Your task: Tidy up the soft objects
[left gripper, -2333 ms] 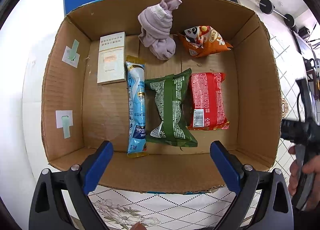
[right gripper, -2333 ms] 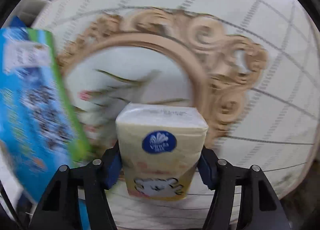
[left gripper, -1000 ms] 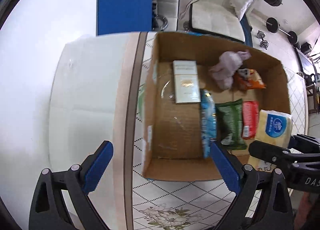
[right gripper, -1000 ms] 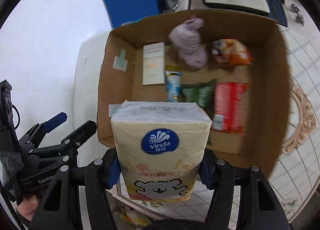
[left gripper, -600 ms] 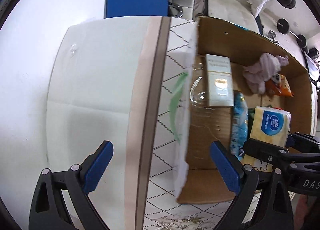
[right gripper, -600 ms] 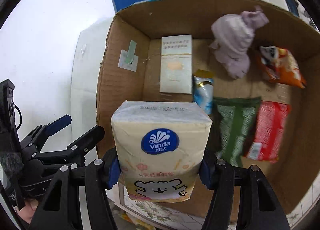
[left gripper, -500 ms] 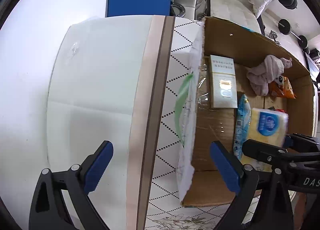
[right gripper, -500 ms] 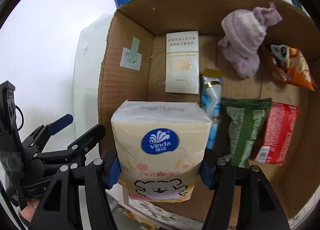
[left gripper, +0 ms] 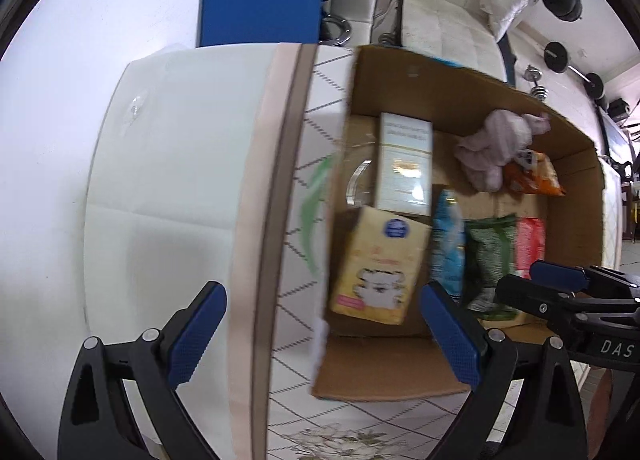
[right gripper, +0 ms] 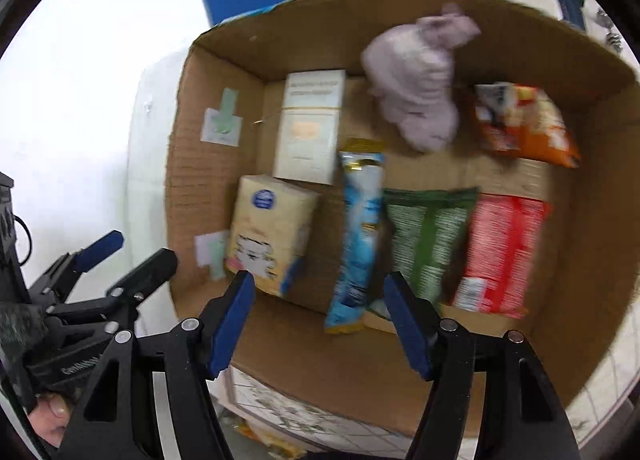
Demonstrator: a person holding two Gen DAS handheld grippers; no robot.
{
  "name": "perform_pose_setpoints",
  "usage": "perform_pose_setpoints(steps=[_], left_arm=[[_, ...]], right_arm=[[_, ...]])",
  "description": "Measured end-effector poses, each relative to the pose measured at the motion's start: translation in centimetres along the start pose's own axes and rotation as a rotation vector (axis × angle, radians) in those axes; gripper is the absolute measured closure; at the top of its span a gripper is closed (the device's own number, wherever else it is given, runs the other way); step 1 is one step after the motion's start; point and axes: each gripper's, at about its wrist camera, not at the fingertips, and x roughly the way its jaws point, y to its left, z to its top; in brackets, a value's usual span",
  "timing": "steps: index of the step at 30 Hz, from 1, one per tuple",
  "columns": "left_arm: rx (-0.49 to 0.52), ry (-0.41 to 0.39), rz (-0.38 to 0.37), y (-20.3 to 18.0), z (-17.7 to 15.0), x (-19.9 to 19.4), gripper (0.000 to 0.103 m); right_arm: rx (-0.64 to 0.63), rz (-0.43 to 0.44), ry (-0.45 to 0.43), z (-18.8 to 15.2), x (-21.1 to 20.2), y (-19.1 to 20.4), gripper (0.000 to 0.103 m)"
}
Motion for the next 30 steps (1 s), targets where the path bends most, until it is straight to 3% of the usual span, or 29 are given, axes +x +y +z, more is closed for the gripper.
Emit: perform_pose_setpoints(steps=[9, 15, 19, 30], left_arm=[[0.044, -0.066, -0.041, -6.1, -2.3, -3.0, 0.004], [0.051, -0.122, -0.021, -8.8, -3.7, -4.6, 0.000], [0.055, -0.176, 0.006, -9.9, -4.6, -6.2, 0.000], [0.046, -0.290, 0.011, -12.3, -8.8, -13.1, 0.000]], right_arm=[[0.083, -0.164, -0.107, -4.6, -5.8, -6.0, 0.031], [0.105, -0.250, -0.174, -7.4, -9.0, -7.8, 0.006], [0.136, -0.300, -0.217, -8.9, -10.5, -8.6, 0.004], [0.122, -0.330, -0.352, -15.0, -17.1, -8.5, 0.004]])
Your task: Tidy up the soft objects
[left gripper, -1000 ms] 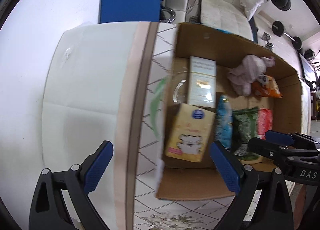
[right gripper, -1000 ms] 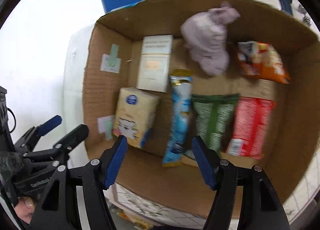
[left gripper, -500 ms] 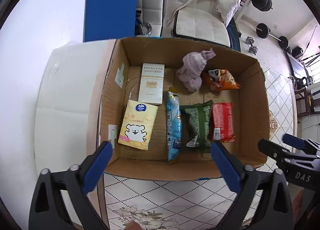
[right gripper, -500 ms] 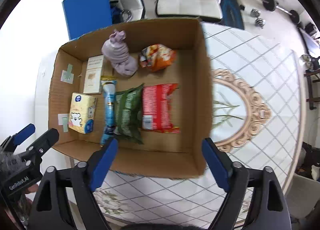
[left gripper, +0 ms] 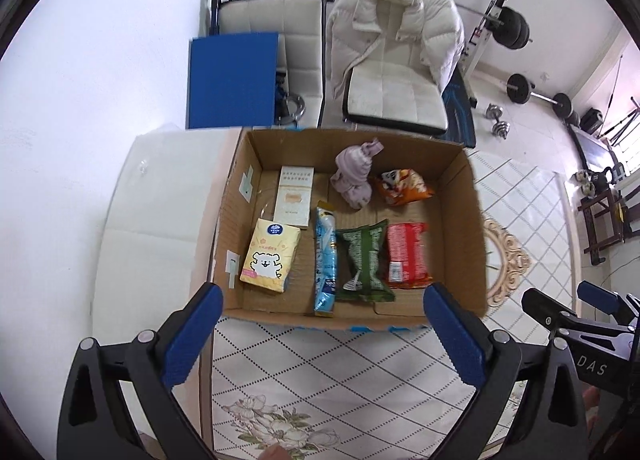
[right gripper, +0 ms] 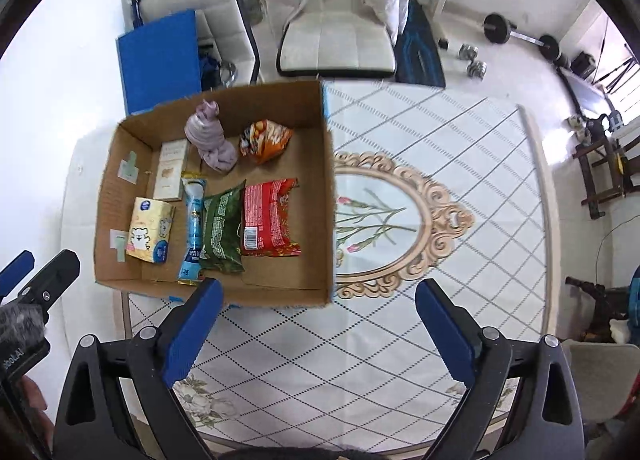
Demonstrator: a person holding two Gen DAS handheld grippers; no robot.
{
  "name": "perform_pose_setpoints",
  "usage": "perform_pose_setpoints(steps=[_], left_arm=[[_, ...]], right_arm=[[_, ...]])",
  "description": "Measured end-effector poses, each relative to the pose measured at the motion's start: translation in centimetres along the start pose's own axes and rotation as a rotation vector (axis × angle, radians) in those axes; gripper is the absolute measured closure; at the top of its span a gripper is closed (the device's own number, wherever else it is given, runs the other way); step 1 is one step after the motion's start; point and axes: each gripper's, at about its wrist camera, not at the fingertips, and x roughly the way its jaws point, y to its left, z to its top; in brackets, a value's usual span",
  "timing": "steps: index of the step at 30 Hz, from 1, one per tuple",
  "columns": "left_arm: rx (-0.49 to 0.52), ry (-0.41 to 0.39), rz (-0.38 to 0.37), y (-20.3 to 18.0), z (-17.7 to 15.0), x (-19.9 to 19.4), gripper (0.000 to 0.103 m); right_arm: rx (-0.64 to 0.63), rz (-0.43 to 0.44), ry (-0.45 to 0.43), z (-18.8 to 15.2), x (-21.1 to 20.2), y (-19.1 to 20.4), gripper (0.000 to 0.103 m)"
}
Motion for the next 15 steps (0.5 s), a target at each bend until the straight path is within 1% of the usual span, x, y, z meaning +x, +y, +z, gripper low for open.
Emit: perform_pose_setpoints(steps=[6, 12, 15], left_arm=[[0.039, -0.092, -0.005, -1.7, -1.9, -7.1, 0.000], [0.045, -0.120, -0.038, -2.4, -3.9, -11.7, 0.000], [0.050, -0.144, -0.024, -2.6, -4.7, -13.7, 0.000]], right_arm=[[-0.014, 0.016, -0.110, -3.8, -7.3, -1.2, 0.004], [-0.023, 0.032, -0.200, -7.0, -13.8, -1.9, 0.004], [-0.025, 0.035, -0.248, -8.4, -16.9, -2.1, 0.004]])
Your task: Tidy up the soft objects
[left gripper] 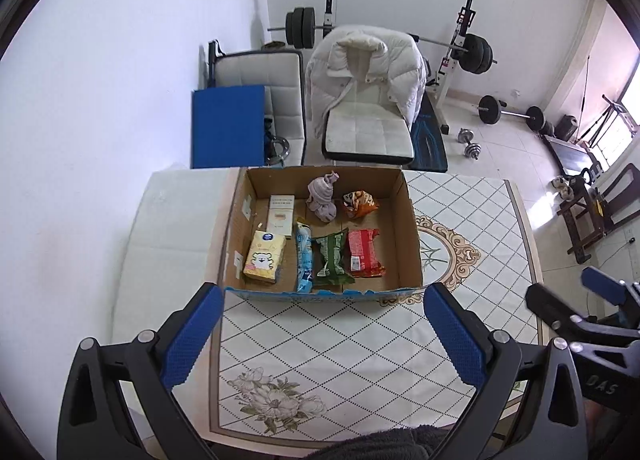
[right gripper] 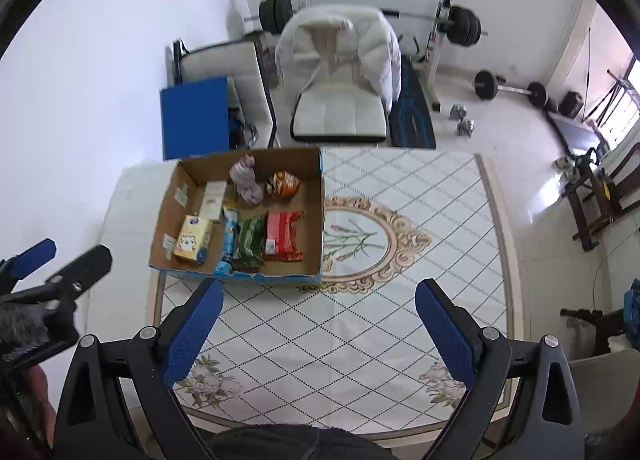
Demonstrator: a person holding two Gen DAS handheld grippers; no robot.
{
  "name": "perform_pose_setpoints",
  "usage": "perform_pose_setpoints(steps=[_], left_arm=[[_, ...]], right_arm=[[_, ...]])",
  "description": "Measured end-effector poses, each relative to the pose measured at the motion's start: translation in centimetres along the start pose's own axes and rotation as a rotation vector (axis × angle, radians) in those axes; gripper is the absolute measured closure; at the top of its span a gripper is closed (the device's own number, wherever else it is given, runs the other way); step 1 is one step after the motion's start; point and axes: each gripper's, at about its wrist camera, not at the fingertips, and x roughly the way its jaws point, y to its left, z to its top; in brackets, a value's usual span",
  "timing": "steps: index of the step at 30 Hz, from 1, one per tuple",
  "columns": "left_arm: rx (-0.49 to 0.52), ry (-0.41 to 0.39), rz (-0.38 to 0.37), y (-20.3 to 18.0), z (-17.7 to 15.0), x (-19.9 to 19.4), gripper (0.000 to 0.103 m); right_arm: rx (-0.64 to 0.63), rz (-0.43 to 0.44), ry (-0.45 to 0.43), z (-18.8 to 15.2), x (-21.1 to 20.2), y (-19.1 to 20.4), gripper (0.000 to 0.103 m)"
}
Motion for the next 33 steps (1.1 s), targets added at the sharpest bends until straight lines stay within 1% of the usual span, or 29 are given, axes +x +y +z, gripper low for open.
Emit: perform_pose_setpoints(steps=[6, 13, 19, 33], left_arm=[[0.009, -0.026, 0.008, -0.6, -0.9, -2.9, 0.000], [0.001, -0.044, -0.001, -0.8, -1.6, -4.6, 0.000], [-0.012, -0.070, 0.004, -0.5, -1.4, -5.4, 0.000], [-0.021, -0.080, -0.010, -0.4, -1.8, -5.8, 0.000]], right_arm=[[-0.006, -0.003, -0.062, -0.7, -4.4, -0.2, 0.004], [-0.006, -0.022, -0.108, -0.9, -7.2, -0.3, 0.004], [-0.004, -0.025, -0.117, -0.9, -7.9, -0.4, 0.004], [-0.001, -0.035, -0.125, -0.9, -8.1, -0.4, 0.004]])
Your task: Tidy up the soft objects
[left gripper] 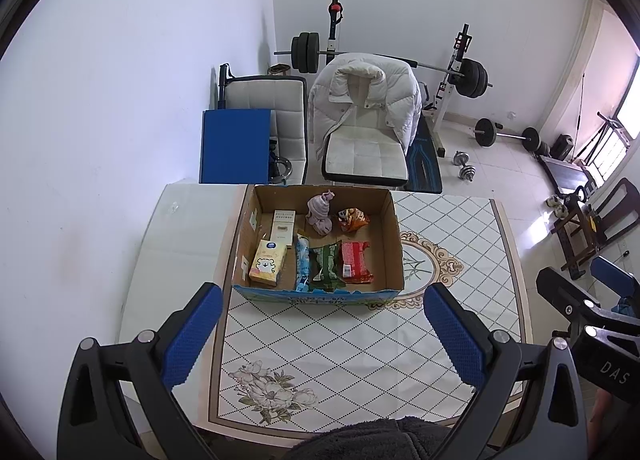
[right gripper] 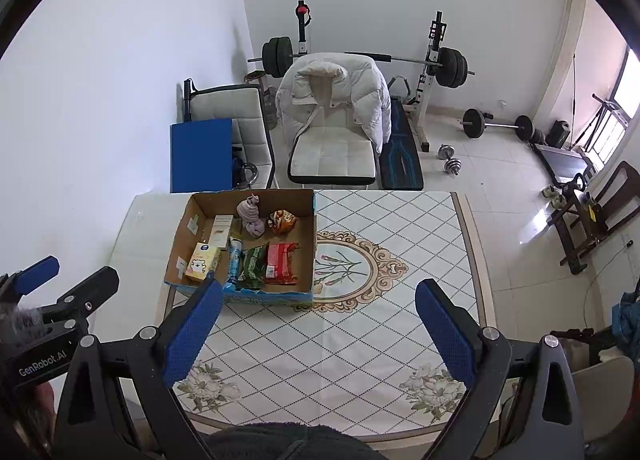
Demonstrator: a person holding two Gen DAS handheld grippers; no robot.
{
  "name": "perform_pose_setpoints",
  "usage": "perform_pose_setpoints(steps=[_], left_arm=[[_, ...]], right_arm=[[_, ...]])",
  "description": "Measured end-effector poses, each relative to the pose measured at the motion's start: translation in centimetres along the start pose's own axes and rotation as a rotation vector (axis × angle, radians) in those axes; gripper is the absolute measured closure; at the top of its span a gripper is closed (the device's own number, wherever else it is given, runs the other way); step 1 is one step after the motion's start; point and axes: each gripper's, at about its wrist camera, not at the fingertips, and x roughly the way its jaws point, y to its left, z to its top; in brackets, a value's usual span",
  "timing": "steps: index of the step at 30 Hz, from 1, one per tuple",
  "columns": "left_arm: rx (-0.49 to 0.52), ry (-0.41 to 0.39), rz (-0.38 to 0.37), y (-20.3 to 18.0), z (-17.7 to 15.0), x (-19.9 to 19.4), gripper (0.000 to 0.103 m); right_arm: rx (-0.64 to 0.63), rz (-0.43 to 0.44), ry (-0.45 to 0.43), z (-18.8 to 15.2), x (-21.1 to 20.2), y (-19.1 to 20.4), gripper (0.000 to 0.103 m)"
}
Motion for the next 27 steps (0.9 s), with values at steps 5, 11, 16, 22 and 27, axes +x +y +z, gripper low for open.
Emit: perform_pose_setpoints(steps=[5, 11, 16, 22, 27], left_arm=[[0.000, -0.006, -0.003, 0.00, 0.10, -0.19, 0.000], [0.006, -0.010, -0.008, -0.18, 0.40, -0.54, 0.000], [0.010, -0.012, -0.009, -0.40, 0.54, -0.77, 0.000], [0.010, -0.013, -0.008, -0.47, 0.59, -0.78, 0.000], [0.007, -0.006, -0.012, -0.50, 0.71, -0.80, 0.000]], right_arm=[[0.005, -0.006, -0.005, -0.02, -0.19, 0.03, 0.004], [0.009, -0.014, -0.011, 0.04, -0.29, 0.12, 0.004], [0.008, -0.015, -0.011, -0.03, -0.38, 0.13, 0.004], [0.012, -0.036, -0.027, 0.15, -0.58, 0.18, 0.004], [0.020, -0.040, -0.027, 0.11, -0.64, 0.00, 0.004]])
